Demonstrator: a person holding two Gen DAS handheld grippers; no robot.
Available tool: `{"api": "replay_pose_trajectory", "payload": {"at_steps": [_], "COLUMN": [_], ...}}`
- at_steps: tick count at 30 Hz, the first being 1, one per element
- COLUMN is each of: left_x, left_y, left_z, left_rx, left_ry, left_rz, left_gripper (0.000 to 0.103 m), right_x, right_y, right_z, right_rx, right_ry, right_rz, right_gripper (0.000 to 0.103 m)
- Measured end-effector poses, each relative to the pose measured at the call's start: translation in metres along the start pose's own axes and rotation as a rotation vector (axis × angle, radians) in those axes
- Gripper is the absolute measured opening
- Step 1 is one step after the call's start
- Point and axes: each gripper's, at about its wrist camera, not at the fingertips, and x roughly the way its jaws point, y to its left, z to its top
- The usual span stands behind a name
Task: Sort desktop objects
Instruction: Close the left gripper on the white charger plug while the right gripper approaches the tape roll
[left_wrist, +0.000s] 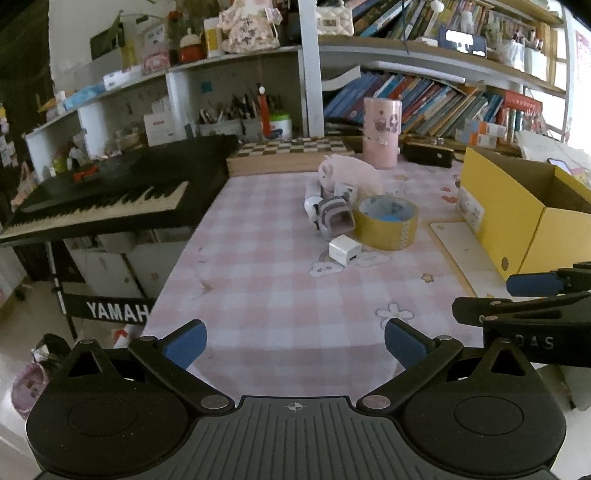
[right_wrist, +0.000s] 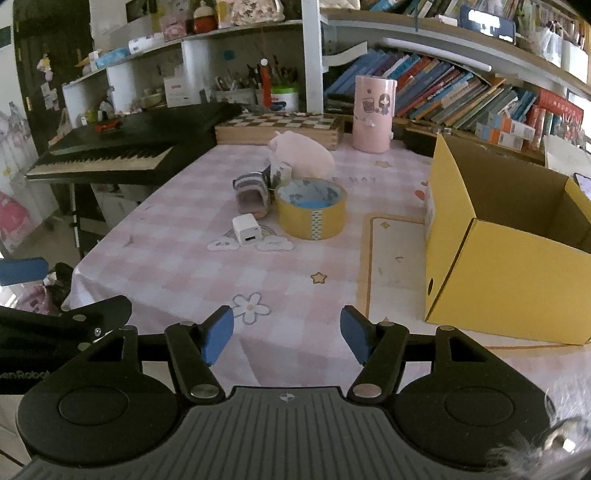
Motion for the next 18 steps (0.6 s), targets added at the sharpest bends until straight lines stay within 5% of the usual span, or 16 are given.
{"api": "replay_pose_trajectory", "payload": {"at_steps": [18], "left_x": [0.055], "left_y": [-0.002], "left_z": [0.034], "left_rx": [0.013], "left_ry": [0.054], "left_rz": [-0.048], "left_gripper": [0.103], "right_x": [0.046], "right_y": [-0.022], "right_z": [0.036], "right_rx": [0.041], "right_ry": [0.011], "right_rz": [-0.005], "right_gripper": [0.066]}}
